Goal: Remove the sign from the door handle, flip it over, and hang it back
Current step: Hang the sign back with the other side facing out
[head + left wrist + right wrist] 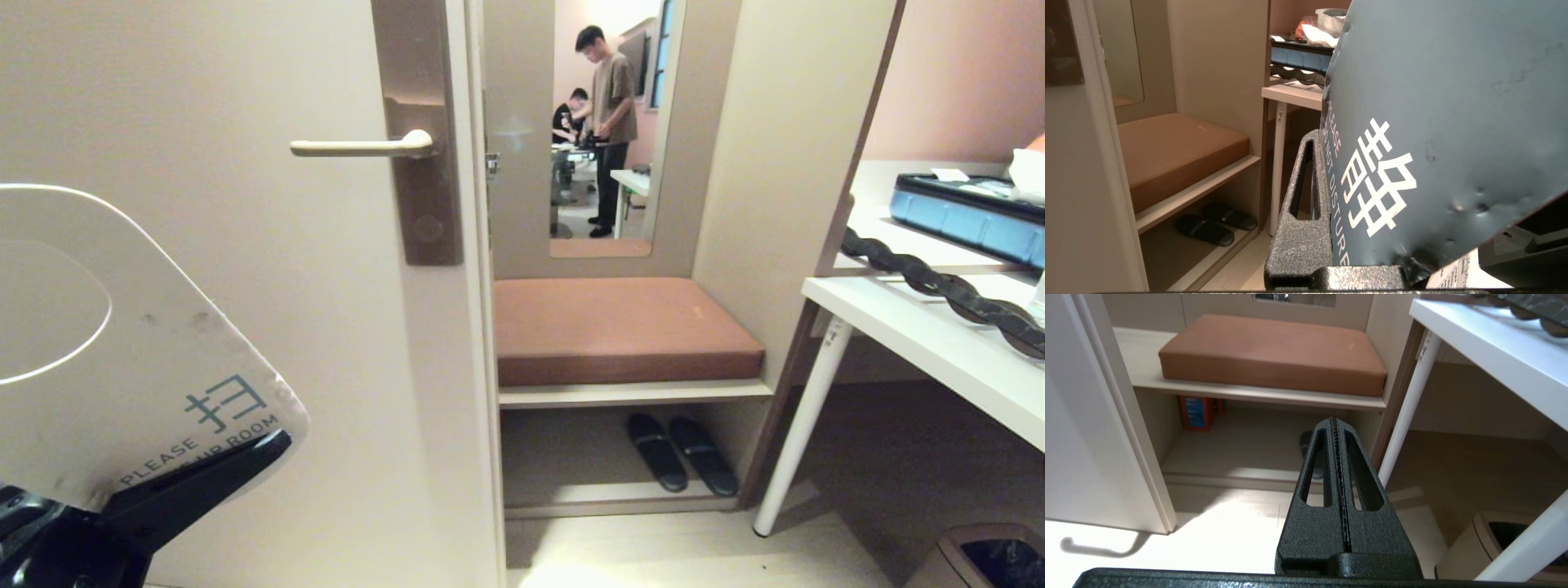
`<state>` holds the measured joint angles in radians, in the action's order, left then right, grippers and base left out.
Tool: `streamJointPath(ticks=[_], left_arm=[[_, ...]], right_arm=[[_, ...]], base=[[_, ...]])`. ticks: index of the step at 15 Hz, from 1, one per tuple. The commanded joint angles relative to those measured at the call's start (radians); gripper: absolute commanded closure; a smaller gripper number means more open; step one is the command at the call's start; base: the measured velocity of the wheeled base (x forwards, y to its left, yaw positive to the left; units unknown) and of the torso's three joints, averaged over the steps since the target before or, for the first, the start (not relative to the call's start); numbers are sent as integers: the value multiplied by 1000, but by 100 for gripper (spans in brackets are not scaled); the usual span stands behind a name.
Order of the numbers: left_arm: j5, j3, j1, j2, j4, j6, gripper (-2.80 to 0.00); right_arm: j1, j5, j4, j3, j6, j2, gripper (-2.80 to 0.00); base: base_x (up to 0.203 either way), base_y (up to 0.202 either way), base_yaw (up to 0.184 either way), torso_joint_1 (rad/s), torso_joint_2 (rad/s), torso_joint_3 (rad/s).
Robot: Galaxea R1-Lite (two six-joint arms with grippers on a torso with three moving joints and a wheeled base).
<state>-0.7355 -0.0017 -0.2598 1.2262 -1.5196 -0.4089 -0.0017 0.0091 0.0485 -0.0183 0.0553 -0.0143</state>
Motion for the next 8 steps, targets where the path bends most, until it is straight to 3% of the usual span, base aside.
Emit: streamJointPath(ticks=[1,8], left_arm=[[4,0,1,-7,-8,-2,0],[39,0,4,-8,-7,-2,0]], right_arm=[[0,2,1,0,0,14,0],[0,2,2,0,0,14,0]], base=[[0,0,0,0,0,0],[0,0,0,0,0,0]])
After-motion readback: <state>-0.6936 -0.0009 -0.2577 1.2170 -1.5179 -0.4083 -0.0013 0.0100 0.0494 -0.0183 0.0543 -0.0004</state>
